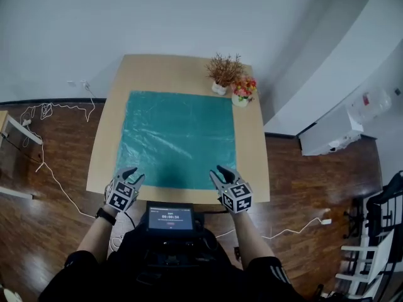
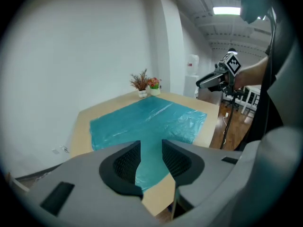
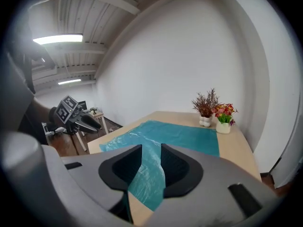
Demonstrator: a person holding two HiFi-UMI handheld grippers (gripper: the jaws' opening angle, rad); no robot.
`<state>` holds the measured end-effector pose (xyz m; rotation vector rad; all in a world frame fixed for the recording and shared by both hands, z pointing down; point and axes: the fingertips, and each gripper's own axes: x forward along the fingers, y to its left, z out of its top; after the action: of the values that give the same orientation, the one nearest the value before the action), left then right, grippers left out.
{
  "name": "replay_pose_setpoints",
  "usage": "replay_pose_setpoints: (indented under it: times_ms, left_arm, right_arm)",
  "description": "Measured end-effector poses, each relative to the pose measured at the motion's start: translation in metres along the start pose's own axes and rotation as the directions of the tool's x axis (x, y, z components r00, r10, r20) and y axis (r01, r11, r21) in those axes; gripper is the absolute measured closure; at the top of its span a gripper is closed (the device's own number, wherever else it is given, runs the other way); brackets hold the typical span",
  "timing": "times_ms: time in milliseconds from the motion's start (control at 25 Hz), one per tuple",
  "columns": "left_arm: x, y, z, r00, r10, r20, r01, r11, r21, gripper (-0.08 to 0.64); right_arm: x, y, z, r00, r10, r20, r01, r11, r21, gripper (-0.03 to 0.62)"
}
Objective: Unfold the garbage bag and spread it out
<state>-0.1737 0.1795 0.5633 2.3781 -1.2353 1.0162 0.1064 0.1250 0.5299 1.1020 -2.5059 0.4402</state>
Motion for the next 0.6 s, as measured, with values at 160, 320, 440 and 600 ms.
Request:
replay_pose_setpoints:
  times_ms: [160, 320, 440, 600]
  left_arm:
    - [-0.015, -0.016, -0.002, 0.999, 0.016, 0.036, -0.016, 1.0, -0.012, 0.408]
    - [-0.028, -0.021, 0.005, 0.995, 0.048, 0.09, -0.048, 0.999, -0.001, 0.408]
    - [-0.035, -0.024, 0.015, 0.988, 0.063, 0.138, -0.064, 0.998, 0.0, 0.411]
    - [-0.042, -0.021, 0.033, 0.98, 0.079, 0.184, -0.083, 0.996, 0.012, 0.411]
  right_arm:
    - [-0.022, 0.013, 0.004, 0.999, 0.018, 0.049, -0.017, 1.0, -0.025, 0.445]
    - [-0.035, 0.02, 0.003, 0.998, 0.023, 0.065, -0.022, 0.999, -0.029, 0.445]
    - [-0.041, 0.023, 0.002, 0.997, 0.026, 0.074, -0.024, 0.999, -0.024, 0.445]
    - [-0.047, 0.027, 0.007, 0.995, 0.029, 0.09, -0.026, 0.999, -0.033, 0.445]
